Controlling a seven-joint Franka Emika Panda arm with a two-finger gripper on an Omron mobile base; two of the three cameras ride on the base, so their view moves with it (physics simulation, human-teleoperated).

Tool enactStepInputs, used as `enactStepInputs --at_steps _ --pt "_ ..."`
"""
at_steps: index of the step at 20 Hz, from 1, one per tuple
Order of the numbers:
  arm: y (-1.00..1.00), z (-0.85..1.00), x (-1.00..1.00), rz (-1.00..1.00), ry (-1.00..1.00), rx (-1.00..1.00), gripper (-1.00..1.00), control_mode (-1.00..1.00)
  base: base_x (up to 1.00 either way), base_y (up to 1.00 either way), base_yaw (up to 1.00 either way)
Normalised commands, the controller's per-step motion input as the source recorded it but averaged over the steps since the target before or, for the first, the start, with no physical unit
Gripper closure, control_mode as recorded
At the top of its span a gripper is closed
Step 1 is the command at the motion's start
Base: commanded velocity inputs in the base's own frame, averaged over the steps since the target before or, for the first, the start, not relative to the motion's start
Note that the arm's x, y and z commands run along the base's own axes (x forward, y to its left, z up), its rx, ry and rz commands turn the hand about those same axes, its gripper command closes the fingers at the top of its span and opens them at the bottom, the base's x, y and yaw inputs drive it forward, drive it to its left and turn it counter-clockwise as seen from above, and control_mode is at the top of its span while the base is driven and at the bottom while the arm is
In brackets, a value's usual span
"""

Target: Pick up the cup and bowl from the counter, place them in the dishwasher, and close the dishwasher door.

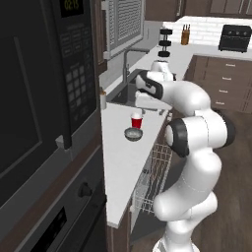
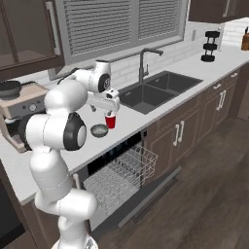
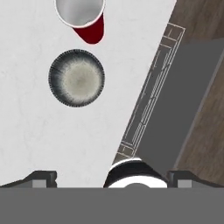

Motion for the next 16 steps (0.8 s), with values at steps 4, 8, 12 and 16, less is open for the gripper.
enactStepInputs --at_steps 4,8,12,16 --pt "-0.04 -0.38 0.4 0.0 0.01 0.0 -1.0 -1.0 0.0 0.0 0.0" --pt "-0.01 -0.36 0.47 0.0 0.0 0.01 -1.0 -1.0 0.0 0.0 0.0" --pt "0.0 -0.34 0.6 0.0 0.0 0.0 -1.0 -1.0 0.0 0.0 0.0" --pt "0.0 -0.23 0.49 0.0 0.0 0.0 -1.0 -1.0 0.0 0.0 0.0"
